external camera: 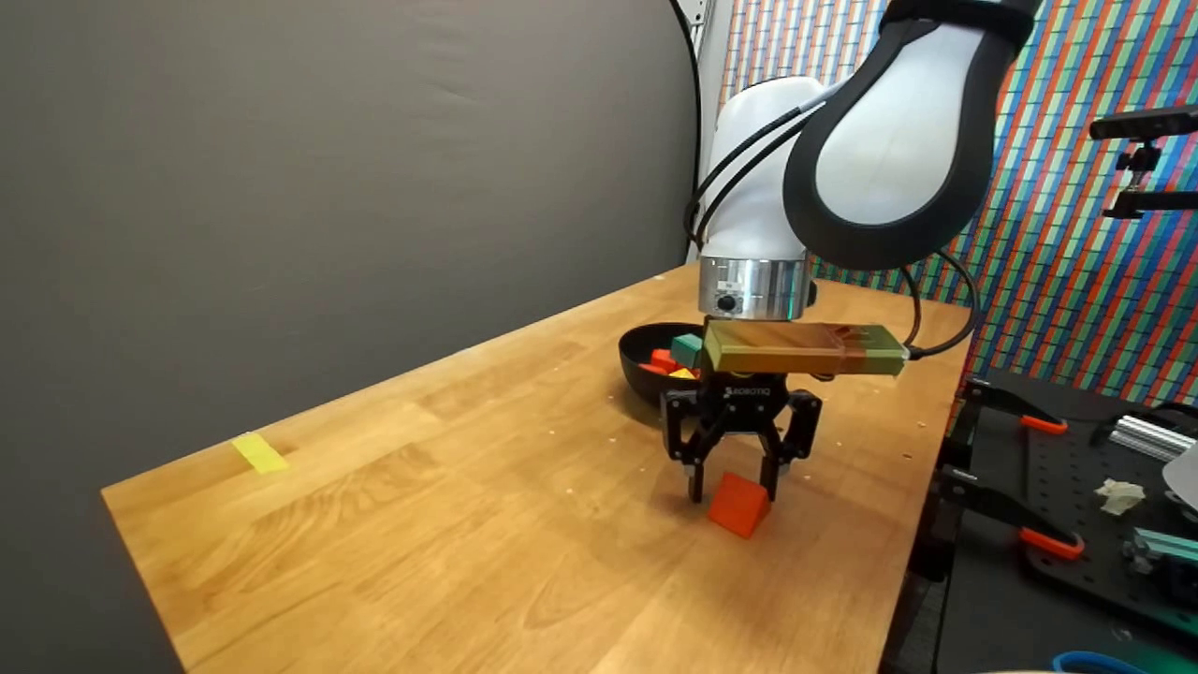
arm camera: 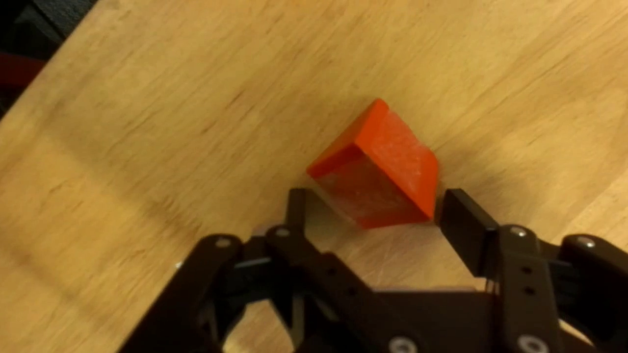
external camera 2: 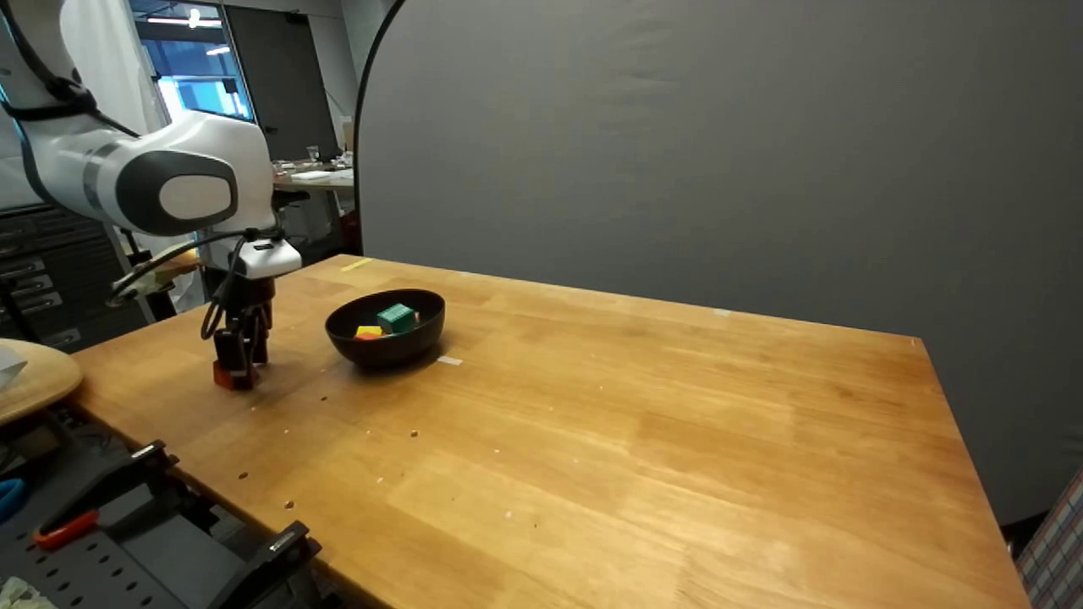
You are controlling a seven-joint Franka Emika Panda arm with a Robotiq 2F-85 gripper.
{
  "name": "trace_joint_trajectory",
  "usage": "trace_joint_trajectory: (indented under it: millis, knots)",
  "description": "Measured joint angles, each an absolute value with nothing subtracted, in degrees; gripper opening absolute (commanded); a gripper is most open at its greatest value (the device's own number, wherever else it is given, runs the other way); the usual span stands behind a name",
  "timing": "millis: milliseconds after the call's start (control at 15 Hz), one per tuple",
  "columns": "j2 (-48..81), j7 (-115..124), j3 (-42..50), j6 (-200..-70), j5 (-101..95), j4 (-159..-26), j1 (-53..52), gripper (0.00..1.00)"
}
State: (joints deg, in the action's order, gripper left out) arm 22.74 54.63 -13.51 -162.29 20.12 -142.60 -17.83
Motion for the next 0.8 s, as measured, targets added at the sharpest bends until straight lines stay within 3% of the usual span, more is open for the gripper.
trace_joint_trajectory:
  millis: [67, 667, 800]
  knots:
    - [22.94, 54.20, -13.54, -162.45, 20.12, -142.60, -17.72, 0.98]
    - [22.96, 56.59, -17.39, -162.40, 25.96, -142.73, -18.31, 1.00]
    - [22.96, 58.20, -18.31, -162.40, 27.05, -142.75, -19.03, 0.74]
